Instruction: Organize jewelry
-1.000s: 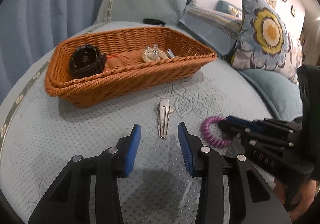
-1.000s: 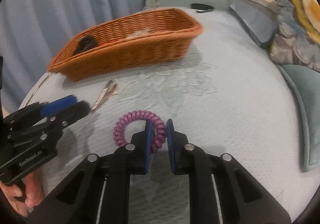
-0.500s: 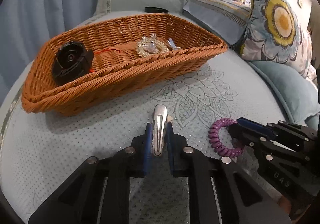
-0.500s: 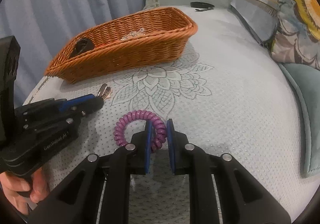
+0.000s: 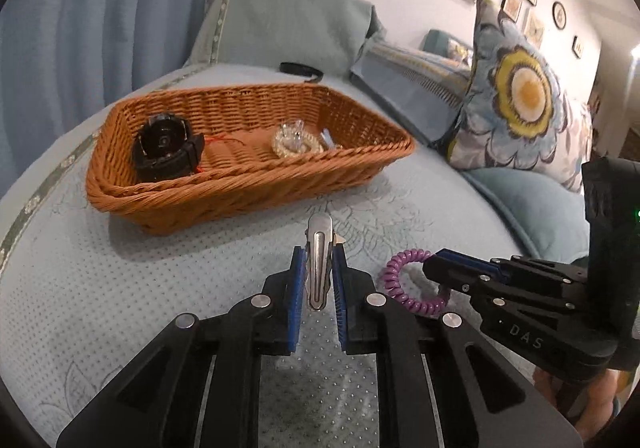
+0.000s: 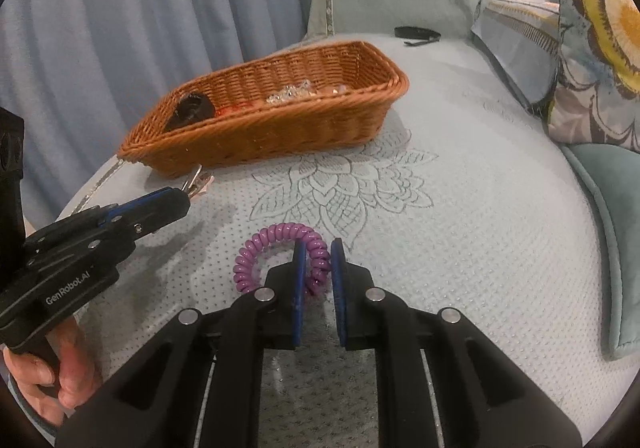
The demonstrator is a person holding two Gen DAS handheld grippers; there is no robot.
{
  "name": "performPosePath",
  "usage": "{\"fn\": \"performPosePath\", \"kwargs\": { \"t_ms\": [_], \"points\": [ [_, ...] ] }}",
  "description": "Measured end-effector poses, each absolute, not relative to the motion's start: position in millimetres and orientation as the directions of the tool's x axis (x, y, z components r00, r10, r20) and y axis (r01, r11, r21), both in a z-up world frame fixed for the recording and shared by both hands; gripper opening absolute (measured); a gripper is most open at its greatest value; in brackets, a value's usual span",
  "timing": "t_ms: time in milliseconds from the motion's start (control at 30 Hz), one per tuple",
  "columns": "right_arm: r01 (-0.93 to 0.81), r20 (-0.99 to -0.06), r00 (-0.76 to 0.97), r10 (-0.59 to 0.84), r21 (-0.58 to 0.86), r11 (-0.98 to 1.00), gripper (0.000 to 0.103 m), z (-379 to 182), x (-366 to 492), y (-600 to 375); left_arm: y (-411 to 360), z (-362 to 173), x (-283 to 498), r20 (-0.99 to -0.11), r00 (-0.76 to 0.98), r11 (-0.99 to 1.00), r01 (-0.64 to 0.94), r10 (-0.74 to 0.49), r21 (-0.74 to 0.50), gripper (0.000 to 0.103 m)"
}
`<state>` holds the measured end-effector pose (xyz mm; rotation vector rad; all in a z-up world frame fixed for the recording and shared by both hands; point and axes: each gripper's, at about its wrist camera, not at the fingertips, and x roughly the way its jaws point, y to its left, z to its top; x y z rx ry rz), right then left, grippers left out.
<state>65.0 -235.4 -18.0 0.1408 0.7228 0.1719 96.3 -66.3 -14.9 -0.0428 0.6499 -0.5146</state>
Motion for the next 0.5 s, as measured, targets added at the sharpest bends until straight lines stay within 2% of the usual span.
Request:
{"fn": "performPosePath", "kwargs": {
  "t_ms": [333,500],
  "points": [
    [-0.119,-0.584,0.775,0.240,0.238,0.964,0.010,-8,57,-243,-55,-10,91,-0.511,0.690,0.857,0.453,-0.512,-0.246,0.012],
    [-0.102,-0.569,0.787,0.238,0.261,0.960,0.010,-6,56,-248,-55,-12,93,-0.517,0.676,0.848,0.461,-0.526,-0.261,0.012]
  ]
}}
